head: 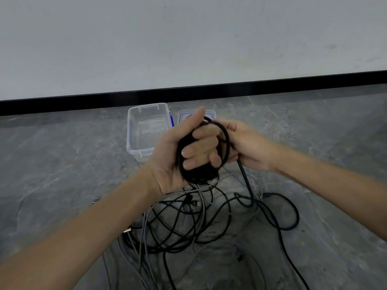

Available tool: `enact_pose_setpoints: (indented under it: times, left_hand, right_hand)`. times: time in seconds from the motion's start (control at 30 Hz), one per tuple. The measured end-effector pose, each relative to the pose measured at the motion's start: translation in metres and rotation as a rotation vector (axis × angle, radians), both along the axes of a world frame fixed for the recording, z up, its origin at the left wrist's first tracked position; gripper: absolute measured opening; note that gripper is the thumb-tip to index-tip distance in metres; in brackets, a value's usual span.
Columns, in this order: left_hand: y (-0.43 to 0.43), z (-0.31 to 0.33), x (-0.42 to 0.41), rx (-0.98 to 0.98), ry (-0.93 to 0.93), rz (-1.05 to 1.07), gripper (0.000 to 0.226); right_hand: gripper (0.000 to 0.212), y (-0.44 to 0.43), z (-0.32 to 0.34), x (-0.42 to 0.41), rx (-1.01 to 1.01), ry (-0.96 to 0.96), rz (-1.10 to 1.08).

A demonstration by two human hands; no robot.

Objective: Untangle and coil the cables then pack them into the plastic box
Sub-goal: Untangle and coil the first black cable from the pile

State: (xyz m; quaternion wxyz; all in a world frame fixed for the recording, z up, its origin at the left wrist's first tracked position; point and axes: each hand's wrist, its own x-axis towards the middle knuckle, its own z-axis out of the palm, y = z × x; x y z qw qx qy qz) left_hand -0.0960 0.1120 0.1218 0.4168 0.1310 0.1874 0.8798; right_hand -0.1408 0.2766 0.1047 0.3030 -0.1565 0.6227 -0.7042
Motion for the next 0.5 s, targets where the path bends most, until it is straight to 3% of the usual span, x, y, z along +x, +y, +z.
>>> enact_pose_setpoints:
  times: [0.17, 0.33, 0.4, 0.5]
  left_hand:
    - [0.001, 0.014, -0.009, -0.066, -0.032, 0.334, 0.031]
    - [0.003, 0.004, -0.006, -0.086, -0.095, 0.442, 0.031]
    - [0.003, 0.000, -0.006, -0.105, -0.097, 0.489, 0.030]
    - [0.001, 0.003, -0.008, -0.119, -0.125, 0.597, 0.031]
  right_hand:
    - [0.042, -0.018, -0.022, 0.030, 0.019, -0.203, -0.080]
    - [0.044, -0.029, -0.029, 0.037, 0.162, -0.100, -0.193]
    - [0.039, -0.029, -0.037, 0.039, 0.240, 0.052, -0.261]
    - [0.025, -0.021, -0.056, 0.053, 0.502, 0.527, -0.294]
